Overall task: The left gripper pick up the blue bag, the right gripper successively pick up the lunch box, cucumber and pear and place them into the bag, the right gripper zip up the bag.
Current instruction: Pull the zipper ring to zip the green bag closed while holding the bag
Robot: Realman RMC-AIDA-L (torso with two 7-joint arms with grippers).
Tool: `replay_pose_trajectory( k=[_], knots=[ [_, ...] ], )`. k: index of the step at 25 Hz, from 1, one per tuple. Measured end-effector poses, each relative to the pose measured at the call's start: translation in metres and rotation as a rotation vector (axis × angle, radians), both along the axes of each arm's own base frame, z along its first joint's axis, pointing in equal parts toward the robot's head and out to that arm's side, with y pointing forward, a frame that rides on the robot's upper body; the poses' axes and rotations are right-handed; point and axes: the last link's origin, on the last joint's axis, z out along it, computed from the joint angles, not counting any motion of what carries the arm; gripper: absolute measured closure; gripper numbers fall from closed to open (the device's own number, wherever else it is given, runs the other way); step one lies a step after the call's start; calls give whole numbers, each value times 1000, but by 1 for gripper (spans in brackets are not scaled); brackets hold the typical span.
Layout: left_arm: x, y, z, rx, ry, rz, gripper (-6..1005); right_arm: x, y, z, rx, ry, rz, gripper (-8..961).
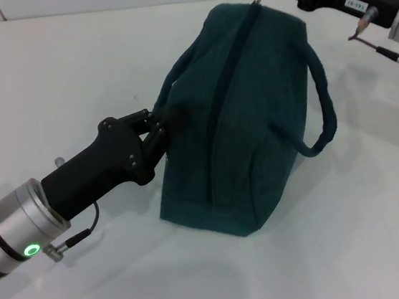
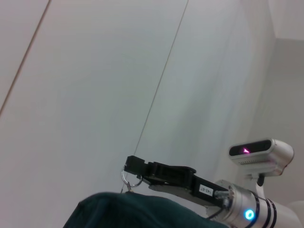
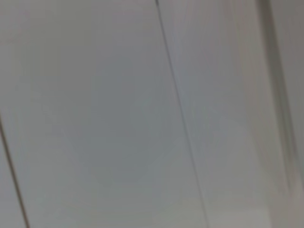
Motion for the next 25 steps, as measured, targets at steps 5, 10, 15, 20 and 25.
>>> replay_pose_trajectory(
  k=[5,10,15,20,25],
  knots=[
    [0,2,0,4,2,4,843,1,4,1,15,-3,-18,867],
    [-2,6,2,28,-3,38,832,0,0,-2,-8,6,-8,866],
    [-1,10,5,50,-14,46,822,3,-8,-5,-36,28,5,866],
    [-3,14,15,85,-47,70,727,5,-17,-5,-61,56,23,865],
    [-8,23,35,108,-100,116,441,8,-20,-5,-67,64,25,864]
  ],
)
